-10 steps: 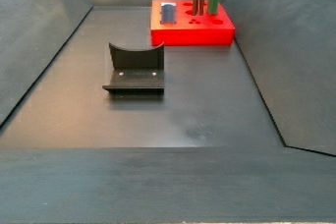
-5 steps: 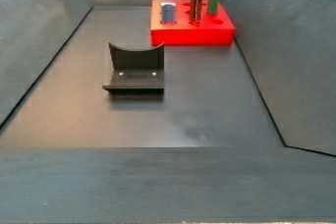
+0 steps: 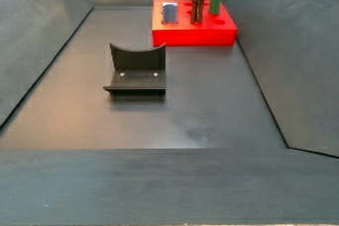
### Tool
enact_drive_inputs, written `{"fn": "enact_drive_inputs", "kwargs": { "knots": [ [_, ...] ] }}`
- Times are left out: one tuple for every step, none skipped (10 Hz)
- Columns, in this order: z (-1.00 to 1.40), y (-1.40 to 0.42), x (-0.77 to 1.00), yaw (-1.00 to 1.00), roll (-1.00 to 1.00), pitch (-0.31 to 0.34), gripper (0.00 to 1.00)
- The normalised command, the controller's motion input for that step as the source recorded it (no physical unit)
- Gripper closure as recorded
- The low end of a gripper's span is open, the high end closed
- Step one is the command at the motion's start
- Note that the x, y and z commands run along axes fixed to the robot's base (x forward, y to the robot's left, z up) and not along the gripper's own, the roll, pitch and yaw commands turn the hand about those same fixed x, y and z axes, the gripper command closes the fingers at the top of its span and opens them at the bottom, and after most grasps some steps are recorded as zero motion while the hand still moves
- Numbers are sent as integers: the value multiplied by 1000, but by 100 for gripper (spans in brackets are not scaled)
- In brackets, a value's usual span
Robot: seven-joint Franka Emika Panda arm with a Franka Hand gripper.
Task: Pick up the 3 prong object. Move up. Move to above the board. Insert the 3 prong object.
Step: Insert the 3 prong object.
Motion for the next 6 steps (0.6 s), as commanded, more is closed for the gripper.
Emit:
{"fn": "enact_drive_inputs", "kwargs": {
  "knots": [
    [-274, 0, 114, -117, 0, -89, 100],
    [-151, 0, 0, 0, 1, 21, 100],
    [-317, 0, -20, 0, 59, 0, 100],
    [-660, 0, -40, 0, 156, -23, 100],
    [-857, 0, 0, 0, 193, -59, 100],
    [-683, 0, -29, 0, 143, -76, 100]
  ]
}}
